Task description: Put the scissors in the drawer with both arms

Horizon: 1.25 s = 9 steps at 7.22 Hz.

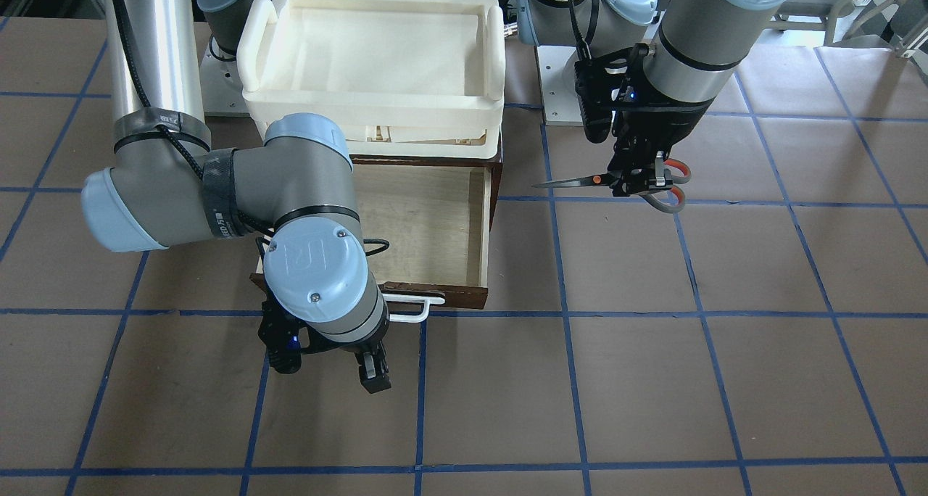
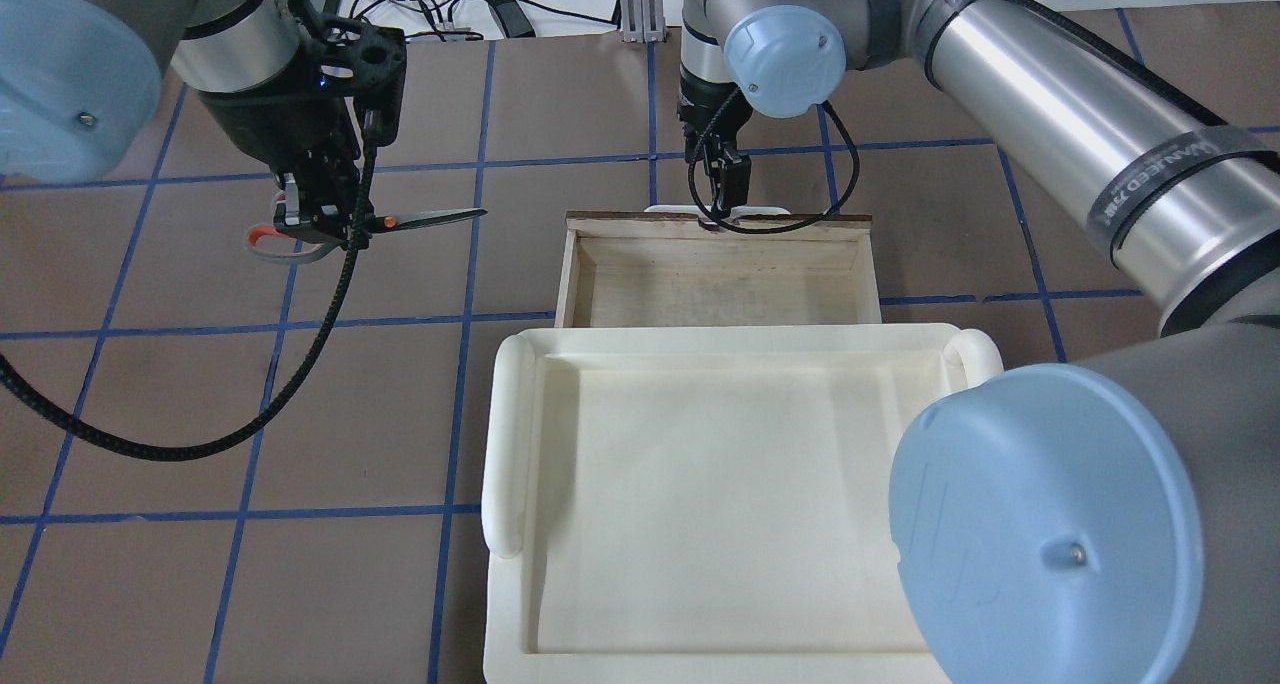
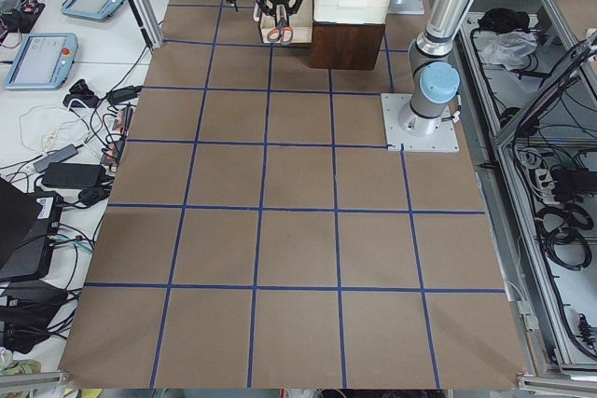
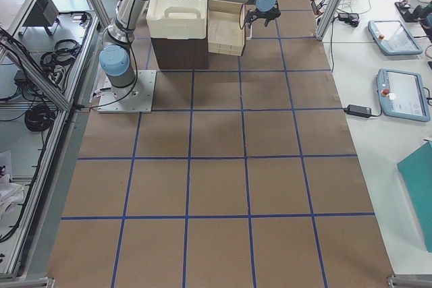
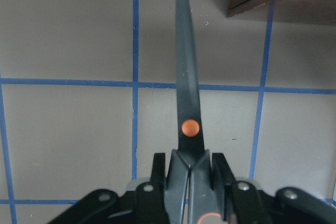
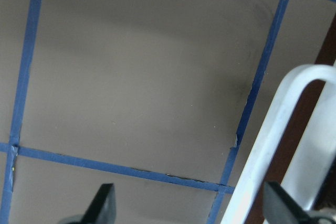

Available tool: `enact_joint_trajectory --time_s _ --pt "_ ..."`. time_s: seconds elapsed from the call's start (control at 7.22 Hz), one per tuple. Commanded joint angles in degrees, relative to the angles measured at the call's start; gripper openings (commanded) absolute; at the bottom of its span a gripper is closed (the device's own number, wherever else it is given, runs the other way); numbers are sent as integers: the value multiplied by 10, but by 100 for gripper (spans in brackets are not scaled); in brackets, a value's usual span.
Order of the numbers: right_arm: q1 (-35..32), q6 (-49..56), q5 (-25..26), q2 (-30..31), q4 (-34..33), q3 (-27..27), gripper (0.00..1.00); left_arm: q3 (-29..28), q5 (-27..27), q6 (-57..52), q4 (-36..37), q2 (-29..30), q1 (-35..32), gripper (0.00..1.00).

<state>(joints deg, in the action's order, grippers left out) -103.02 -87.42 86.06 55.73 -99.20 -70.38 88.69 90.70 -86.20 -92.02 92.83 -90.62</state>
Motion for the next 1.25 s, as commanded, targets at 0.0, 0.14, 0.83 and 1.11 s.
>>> enact_joint_trajectory --time_s 0.0,0.14,0.83,1.11 --pt "0 20 18 42 15 -3 100 -4 -2 0 0 3 -2 0" --pt "2 63 35 58 26 -3 100 -9 -2 0 1 6 -2 0" --pt "81 573 120 184 83 -35 100 -49 -48 113 15 55 -111 0" --pt "89 794 120 240 81 -52 100 -50 -48 166 54 99 -173 0"
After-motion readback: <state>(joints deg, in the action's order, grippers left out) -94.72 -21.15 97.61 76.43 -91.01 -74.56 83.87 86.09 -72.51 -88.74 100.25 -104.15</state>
